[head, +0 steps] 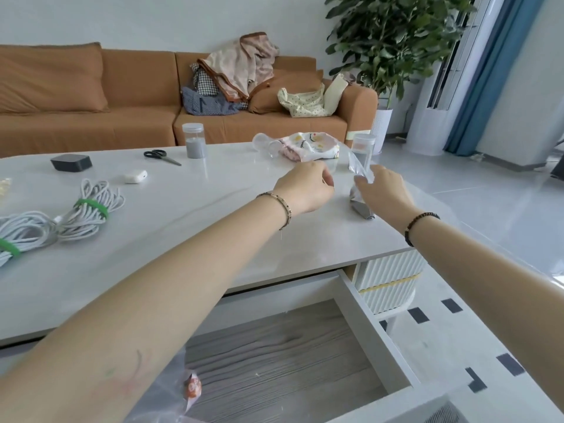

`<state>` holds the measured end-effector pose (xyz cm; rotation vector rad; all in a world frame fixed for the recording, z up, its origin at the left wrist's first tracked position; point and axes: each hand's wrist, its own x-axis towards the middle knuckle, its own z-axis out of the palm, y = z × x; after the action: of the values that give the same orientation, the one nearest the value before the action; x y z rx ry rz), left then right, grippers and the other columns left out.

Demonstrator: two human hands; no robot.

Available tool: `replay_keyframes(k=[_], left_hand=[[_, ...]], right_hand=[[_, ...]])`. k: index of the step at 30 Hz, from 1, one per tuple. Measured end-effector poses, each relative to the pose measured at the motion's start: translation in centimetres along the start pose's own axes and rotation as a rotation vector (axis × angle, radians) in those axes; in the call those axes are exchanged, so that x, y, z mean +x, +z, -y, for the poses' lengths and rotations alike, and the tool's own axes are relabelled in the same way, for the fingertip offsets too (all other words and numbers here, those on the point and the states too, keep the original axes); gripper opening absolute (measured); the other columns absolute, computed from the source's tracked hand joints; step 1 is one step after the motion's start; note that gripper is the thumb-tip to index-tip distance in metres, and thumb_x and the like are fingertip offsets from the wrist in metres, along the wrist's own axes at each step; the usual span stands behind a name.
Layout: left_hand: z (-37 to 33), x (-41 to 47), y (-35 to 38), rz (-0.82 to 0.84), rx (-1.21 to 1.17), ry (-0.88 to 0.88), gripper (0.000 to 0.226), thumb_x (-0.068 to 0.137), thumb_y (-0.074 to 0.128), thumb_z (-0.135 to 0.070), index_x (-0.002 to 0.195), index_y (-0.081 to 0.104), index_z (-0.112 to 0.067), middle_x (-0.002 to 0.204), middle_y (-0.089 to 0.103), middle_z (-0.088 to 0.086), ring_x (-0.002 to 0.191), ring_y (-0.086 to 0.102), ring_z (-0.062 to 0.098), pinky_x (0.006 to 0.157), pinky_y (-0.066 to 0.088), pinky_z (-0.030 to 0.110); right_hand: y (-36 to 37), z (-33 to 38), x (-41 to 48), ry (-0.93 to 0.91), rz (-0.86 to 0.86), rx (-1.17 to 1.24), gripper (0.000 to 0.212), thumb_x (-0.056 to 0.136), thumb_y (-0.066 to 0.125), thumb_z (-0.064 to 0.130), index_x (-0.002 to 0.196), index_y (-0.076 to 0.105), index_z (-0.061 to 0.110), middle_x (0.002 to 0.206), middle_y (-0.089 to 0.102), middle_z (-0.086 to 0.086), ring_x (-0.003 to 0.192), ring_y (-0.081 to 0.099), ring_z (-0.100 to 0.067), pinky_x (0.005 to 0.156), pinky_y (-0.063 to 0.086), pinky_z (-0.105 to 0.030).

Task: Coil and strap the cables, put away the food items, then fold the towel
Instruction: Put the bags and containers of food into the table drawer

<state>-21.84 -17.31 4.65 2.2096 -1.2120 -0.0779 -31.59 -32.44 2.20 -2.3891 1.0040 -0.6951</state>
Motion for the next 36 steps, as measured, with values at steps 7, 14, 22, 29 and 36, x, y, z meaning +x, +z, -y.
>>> replay_keyframes(k=[7, 14, 22, 29, 36], left_hand=[[2.6, -1.3, -1.9, -0.008, 0.037, -0.069, 0.014, 0.089, 0.056, -0.022, 0.097, 0.067, -0.027, 0.107, 0.067, -0.005, 0.100, 0.064, 0.020, 0.091, 0.055, 0.040], [7.0, -4.3, -4.9, -0.028, 0.024, -0.191, 0.028, 0.092, 0.062, -0.034, 0.117, 0.059, -0.022, 0.117, 0.063, -0.003, 0.104, 0.061, 0.020, 0.092, 0.053, 0.038], [13.5, -11.0, -8.7, -0.106, -0.611, -0.275, 0.030, 0.092, 0.071, -0.034, 0.119, 0.063, -0.024, 0.115, 0.067, -0.009, 0.116, 0.062, 0.013, 0.093, 0.050, 0.027], [16.9, -14.6, -10.9, -0.357, -0.786, -0.262, 0.028, 0.101, 0.059, -0.031, 0.121, 0.067, -0.013, 0.116, 0.074, -0.002, 0.103, 0.071, 0.014, 0.099, 0.054, 0.037], [15.1, -13.5, -12.7, -0.600, -0.717, -0.072, 0.009, 0.101, 0.060, -0.019, 0.096, 0.068, -0.019, 0.093, 0.072, -0.004, 0.090, 0.069, 0.010, 0.086, 0.057, 0.030]], right_hand=[[-0.5, 1.3, -0.2, 0.019, -0.051, 0.116, 0.047, 0.106, 0.030, 0.042, 0.091, 0.062, 0.011, 0.091, 0.063, -0.007, 0.084, 0.057, -0.032, 0.071, 0.043, -0.036], [2.0, 7.8, -2.0, -0.090, 0.075, 0.466, 0.045, 0.106, 0.035, 0.038, 0.085, 0.070, 0.019, 0.089, 0.075, 0.003, 0.079, 0.069, -0.019, 0.077, 0.054, -0.035], [5.9, 15.2, -6.2, -0.246, 0.461, 0.743, 0.044, 0.109, 0.038, 0.034, 0.093, 0.071, 0.010, 0.089, 0.078, -0.006, 0.078, 0.074, -0.021, 0.073, 0.056, -0.034], [8.3, 17.0, -7.5, -0.303, 0.504, 0.914, 0.027, 0.102, 0.055, 0.033, 0.105, 0.073, 0.013, 0.098, 0.078, -0.007, 0.090, 0.074, -0.025, 0.089, 0.056, -0.039], [6.7, 18.6, -6.9, -0.344, 0.495, 1.090, 0.018, 0.099, 0.061, 0.026, 0.104, 0.072, 0.012, 0.104, 0.076, -0.005, 0.090, 0.073, -0.026, 0.084, 0.058, -0.035]])
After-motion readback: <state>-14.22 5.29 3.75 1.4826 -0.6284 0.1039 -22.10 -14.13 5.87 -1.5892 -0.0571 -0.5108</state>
